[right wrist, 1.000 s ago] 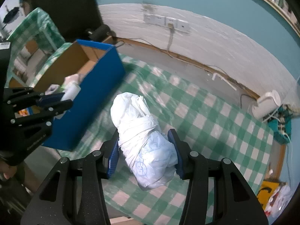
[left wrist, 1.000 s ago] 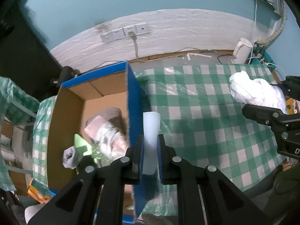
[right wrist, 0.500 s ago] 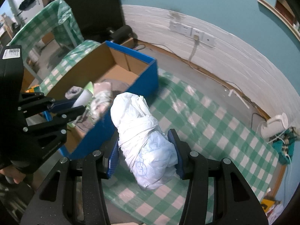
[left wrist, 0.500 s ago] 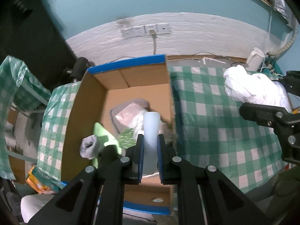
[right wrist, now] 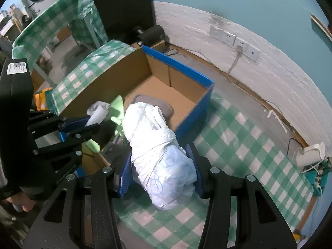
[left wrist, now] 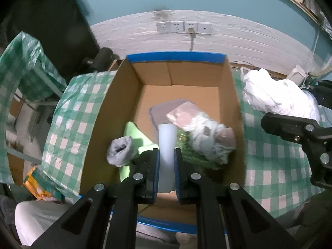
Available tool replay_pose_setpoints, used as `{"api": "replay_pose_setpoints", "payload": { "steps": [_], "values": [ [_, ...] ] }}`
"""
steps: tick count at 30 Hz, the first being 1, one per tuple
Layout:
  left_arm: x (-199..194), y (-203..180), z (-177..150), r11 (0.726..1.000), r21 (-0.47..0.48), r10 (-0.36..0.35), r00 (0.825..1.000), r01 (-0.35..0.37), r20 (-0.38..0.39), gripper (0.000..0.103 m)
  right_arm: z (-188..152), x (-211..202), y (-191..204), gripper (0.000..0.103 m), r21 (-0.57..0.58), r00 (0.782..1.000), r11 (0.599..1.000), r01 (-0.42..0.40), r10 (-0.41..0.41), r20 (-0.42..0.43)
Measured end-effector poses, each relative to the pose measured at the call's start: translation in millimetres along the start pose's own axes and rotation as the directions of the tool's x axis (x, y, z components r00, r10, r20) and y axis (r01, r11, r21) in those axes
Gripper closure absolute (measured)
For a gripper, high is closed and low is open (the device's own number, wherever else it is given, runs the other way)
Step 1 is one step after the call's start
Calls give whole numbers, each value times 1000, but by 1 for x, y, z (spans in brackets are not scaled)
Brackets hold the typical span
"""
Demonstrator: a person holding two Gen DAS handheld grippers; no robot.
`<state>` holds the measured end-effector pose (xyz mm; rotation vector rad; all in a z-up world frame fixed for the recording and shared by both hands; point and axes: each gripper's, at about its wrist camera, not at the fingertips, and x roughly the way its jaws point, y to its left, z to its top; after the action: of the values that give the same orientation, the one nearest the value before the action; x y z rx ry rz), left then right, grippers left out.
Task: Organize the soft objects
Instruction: 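Lower the bag and foam tube into the box and open both grippers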
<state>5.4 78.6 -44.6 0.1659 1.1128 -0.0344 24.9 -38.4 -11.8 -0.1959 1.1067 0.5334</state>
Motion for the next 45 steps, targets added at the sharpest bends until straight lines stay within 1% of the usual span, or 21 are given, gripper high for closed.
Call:
{"api": "replay_pose_setpoints", "payload": {
  "steps": [5,11,15,17,19,20,21,22,24,25,27,31,32,34,36,39,42,43,44,45],
  "values": [
    [7,18,-3,999,-36,8,1000,-8,-17,90,14,14,18,54,-27,1000,1000,-3,3,-12],
    [20,39,-7,997,-74,23,999,-26,-42,90,26,35,32,54,-31,999,999,-11,10,-40],
    [27,48,-9,995,-99,27,998,-34,-63,86,32,48,38,53,-32,998,999,-15,14,-53],
    [31,50,-9,994,-98,39,996,-46,-75,85,34,53,40,51,-27,998,1000,-11,9,-56],
    [33,52,-11,994,-99,47,995,-55,-86,78,35,60,42,49,-33,997,999,-9,6,-75],
    [34,54,-12,993,-106,48,995,-57,-92,72,35,61,42,48,-34,997,999,-8,5,-74],
    [34,55,-12,992,-110,47,994,-57,-95,69,34,61,42,43,-33,998,999,-6,3,-70],
    [34,56,-13,992,-112,47,995,-57,-93,68,33,61,41,37,-29,998,1000,-1,-1,-64],
    [32,60,-12,991,-121,53,995,-63,-86,64,32,58,40,33,-24,999,1000,8,-9,-50],
    [31,61,-12,990,-124,52,995,-63,-84,61,33,57,39,33,-19,999,1000,10,-11,-46],
    [27,61,-12,990,-130,47,996,-57,-77,50,33,52,35,33,-4,999,1000,10,-10,-35],
    [18,59,-12,991,-121,56,997,-62,-55,39,32,40,32,32,9,1000,1000,17,-17,-12],
    [13,56,-12,992,-113,59,997,-64,-44,35,32,37,31,32,14,1000,1000,20,-20,-7],
    [7,53,-11,993,-98,62,998,-65,-30,32,30,30,30,28,23,1000,999,26,-26,7],
    [1,52,-10,994,-90,62,998,-64,-17,22,27,23,30,27,25,999,999,34,-35,18],
    [-7,50,-9,995,-76,57,998,-59,-16,22,23,15,31,26,20,998,998,52,-52,22],
    [-15,53,-8,995,-84,59,998,-59,-1,21,20,8,30,26,28,998,998,54,-55,37],
    [-17,53,-7,995,-86,55,998,-55,3,20,18,4,29,26,36,998,998,51,-53,44],
    [-20,54,-6,995,-92,50,999,-49,7,15,17,2,28,26,43,997,998,50,-52,50],
    [-22,54,-5,995,-94,46,999,-45,9,13,16,-1,26,26,51,997,998,47,-50,56]
  ]
}}
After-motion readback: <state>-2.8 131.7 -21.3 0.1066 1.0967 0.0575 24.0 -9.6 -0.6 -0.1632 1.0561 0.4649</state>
